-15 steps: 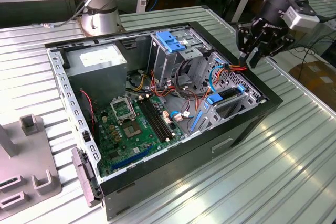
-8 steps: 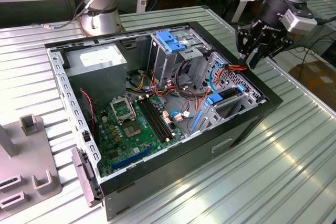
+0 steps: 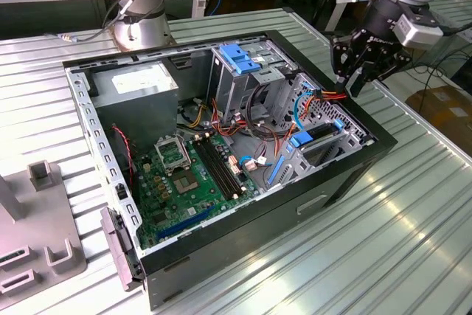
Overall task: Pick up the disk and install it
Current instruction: 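Insert the first disk wire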
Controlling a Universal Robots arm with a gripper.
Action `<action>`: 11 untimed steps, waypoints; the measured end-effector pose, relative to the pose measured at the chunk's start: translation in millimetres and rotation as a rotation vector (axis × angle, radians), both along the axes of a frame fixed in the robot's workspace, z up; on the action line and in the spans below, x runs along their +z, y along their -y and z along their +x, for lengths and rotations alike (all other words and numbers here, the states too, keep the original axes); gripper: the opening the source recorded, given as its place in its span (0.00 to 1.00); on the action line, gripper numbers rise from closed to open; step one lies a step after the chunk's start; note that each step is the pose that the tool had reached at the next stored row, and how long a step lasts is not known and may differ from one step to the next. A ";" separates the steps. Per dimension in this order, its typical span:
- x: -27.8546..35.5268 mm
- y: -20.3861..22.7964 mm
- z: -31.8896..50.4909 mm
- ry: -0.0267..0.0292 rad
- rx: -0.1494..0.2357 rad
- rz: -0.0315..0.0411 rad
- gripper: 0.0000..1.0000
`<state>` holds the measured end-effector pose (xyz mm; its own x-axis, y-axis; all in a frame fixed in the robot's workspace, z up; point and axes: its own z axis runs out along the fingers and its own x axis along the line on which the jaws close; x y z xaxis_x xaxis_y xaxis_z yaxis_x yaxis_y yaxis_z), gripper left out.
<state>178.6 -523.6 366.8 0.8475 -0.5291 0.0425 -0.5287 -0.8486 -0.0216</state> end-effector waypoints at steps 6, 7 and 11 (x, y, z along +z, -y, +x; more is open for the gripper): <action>-1.7 0.1 0.1 0.0040 0.000 0.0000 0.37; -1.7 0.1 0.1 0.0040 0.000 0.0001 0.36; -1.6 0.1 0.1 0.0040 0.000 0.0000 0.17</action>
